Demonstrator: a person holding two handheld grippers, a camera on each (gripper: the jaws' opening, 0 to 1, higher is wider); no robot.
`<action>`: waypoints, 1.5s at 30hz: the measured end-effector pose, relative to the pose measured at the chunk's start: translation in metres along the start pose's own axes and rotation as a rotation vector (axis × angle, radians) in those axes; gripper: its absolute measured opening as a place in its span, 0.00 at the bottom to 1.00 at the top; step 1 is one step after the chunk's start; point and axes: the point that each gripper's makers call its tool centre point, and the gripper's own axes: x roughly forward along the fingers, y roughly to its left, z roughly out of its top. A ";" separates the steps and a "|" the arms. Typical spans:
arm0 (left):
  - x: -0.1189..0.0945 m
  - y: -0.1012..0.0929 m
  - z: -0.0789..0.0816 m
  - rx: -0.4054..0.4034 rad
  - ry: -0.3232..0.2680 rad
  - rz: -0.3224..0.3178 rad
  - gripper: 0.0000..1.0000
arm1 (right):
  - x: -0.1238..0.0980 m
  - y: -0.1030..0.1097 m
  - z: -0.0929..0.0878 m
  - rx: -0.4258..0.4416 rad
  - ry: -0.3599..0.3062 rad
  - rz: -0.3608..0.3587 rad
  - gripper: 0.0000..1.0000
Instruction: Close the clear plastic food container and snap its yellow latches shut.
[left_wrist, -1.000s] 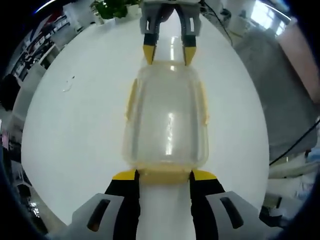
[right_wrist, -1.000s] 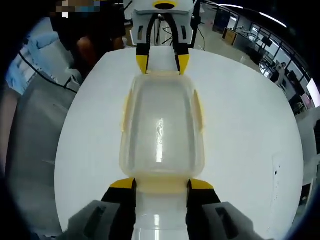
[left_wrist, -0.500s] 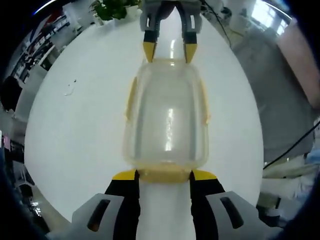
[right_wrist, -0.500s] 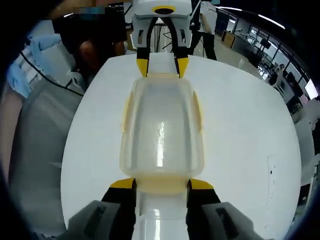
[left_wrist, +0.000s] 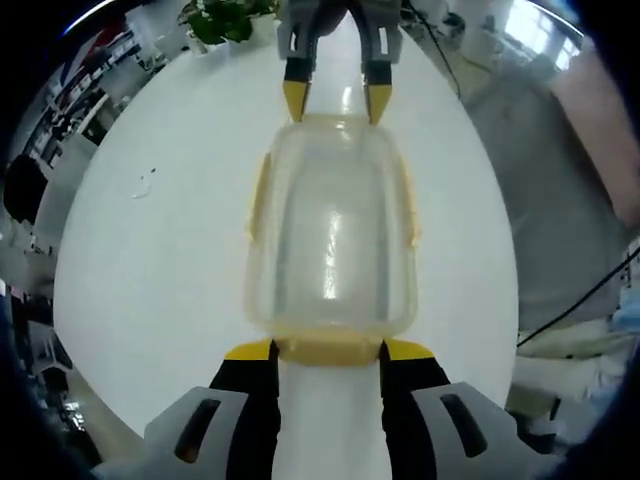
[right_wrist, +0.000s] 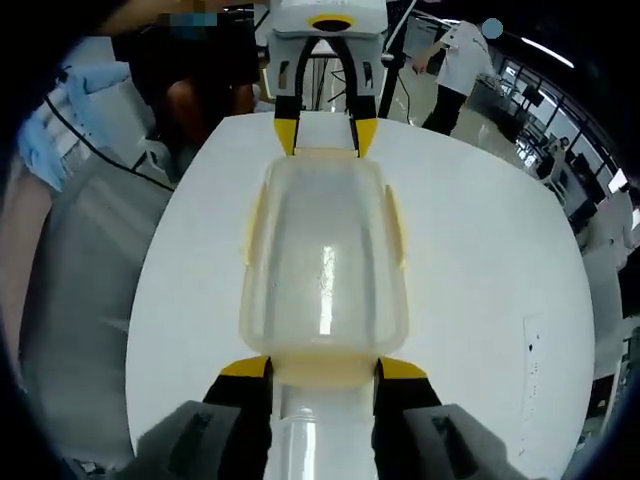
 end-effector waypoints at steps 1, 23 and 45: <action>-0.002 -0.001 0.002 -0.001 0.000 0.001 0.37 | -0.001 0.000 0.000 0.000 -0.001 0.000 0.36; -0.010 -0.004 0.034 0.002 -0.015 0.009 0.37 | -0.025 -0.001 -0.019 -0.012 0.014 -0.008 0.36; 0.003 -0.002 0.072 0.017 -0.040 -0.006 0.37 | -0.044 -0.002 -0.056 0.004 0.050 -0.009 0.36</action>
